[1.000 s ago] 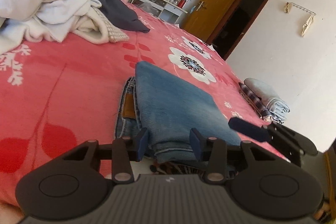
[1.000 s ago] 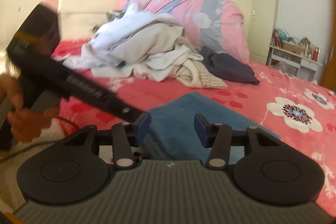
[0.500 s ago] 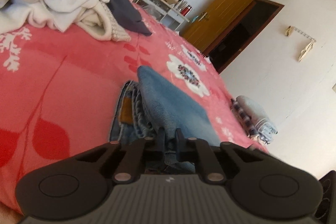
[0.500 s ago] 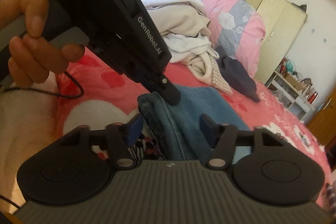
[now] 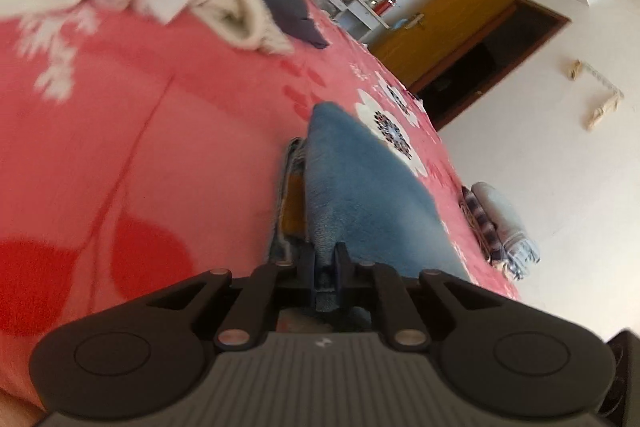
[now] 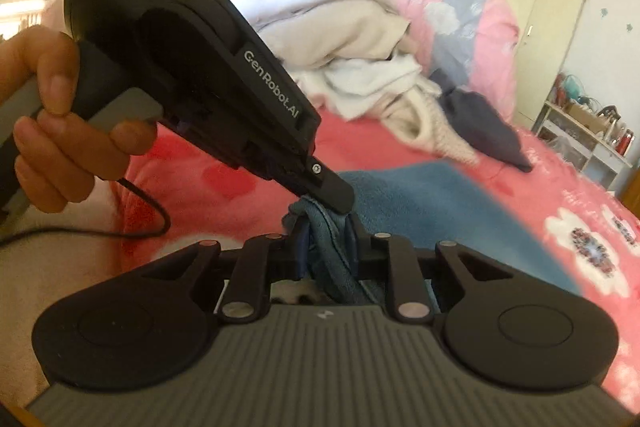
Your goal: Fold clothes
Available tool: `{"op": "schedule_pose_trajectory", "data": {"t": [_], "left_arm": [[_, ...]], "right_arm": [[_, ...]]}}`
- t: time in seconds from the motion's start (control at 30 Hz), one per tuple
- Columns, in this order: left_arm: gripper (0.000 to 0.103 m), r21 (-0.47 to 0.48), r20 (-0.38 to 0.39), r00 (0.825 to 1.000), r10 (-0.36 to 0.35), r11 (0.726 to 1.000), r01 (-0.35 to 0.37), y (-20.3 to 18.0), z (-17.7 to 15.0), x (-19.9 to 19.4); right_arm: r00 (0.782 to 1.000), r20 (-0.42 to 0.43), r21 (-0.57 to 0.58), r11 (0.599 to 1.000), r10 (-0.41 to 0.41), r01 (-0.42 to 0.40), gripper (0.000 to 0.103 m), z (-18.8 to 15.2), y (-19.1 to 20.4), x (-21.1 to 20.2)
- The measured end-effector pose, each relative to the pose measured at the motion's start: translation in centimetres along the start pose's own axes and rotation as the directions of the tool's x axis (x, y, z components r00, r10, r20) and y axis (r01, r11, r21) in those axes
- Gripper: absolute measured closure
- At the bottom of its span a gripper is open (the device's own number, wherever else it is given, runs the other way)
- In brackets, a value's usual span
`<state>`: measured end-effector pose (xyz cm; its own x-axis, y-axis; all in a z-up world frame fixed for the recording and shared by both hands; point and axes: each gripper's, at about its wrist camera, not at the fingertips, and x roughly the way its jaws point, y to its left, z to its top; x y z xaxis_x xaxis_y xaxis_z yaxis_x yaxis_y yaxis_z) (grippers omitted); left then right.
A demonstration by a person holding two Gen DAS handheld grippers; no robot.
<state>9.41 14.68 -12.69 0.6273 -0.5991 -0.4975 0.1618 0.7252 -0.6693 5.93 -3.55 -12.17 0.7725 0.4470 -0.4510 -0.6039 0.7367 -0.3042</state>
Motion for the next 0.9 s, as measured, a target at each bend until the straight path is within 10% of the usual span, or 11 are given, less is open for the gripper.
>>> {"op": "schedule_pose_trajectory", "data": {"t": [0.2, 0.37, 0.63, 0.9], "left_arm": [[0.081, 0.13, 0.067, 0.997, 0.043, 0.99, -0.052, -1.8, 0.0, -1.8], [0.071, 0.223, 0.132, 0.987, 0.092, 0.967, -0.12, -4.1, 0.1, -3.6], [0.045, 0.224, 0.197, 0.971, 0.136, 0.958, -0.179, -6.9, 0.0, -5.1], [0.027, 0.238, 0.186, 0.964, 0.192, 0.943, -0.234, -10.1, -0.9, -4.1]], "right_arm": [[0.999, 0.043, -0.016, 1.0, -0.023, 0.024, 0.069, 0.2, 0.9, -1.2], [0.997, 0.082, 0.204, 0.979, -0.004, -0.013, 0.062, -0.1, -1.7, -4.3], [0.987, 0.163, 0.668, 0.738, -0.017, -0.097, 0.037, -4.5, -8.1, -9.9], [0.987, 0.083, 0.739, 0.673, -0.139, 0.033, 0.003, -7.1, -11.3, -12.8]]}}
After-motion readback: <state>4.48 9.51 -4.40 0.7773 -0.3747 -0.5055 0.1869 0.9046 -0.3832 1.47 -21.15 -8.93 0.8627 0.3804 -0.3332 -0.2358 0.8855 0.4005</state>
